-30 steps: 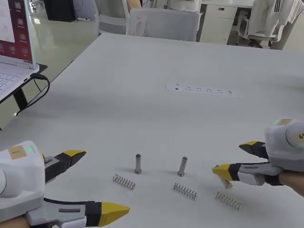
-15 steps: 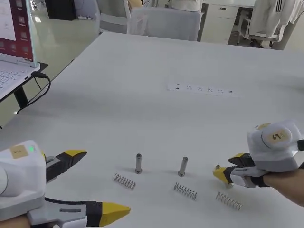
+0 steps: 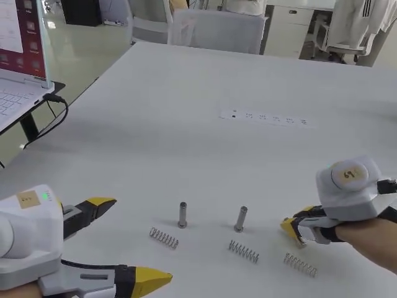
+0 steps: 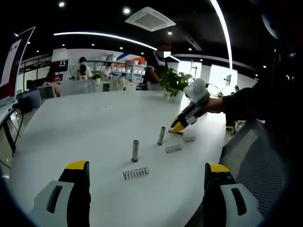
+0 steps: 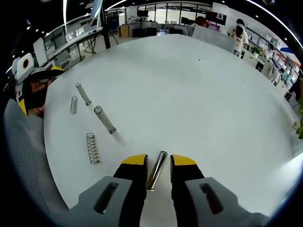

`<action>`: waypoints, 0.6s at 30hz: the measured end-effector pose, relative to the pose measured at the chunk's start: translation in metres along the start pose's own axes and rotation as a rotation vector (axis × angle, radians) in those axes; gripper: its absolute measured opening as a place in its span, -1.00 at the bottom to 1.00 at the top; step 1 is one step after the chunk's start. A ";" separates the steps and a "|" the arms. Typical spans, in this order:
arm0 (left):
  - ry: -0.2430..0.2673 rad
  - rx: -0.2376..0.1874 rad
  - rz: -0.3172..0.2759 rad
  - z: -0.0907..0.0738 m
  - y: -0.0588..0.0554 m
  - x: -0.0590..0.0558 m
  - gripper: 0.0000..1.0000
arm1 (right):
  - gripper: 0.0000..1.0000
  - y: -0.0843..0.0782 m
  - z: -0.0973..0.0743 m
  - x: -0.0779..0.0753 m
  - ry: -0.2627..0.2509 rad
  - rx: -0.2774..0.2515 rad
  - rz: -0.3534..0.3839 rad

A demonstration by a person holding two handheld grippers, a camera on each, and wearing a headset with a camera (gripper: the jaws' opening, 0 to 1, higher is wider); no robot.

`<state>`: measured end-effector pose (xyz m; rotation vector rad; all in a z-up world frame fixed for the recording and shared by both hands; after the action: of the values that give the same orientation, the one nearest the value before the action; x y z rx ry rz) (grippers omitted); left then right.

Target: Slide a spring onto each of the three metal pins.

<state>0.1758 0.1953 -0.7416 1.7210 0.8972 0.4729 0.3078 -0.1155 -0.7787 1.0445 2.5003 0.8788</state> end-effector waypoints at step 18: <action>0.001 0.001 -0.010 0.000 -0.002 0.002 0.97 | -0.76 0.000 0.012 -0.005 -0.024 0.054 0.060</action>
<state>0.1769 0.1970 -0.7435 1.7167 0.9063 0.4675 0.3168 -0.1137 -0.7873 1.1461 2.4971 0.8145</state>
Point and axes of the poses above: the centre of the closed fingertips' face, and the gripper's own axes: z roughly forward along the fingers, x roughly to its left, y roughly out of its top, the point moved 8 cm from there along -z, roughly backward along the fingers, and after that the axes turned 1 degree about -x, right-handed, at the moved point
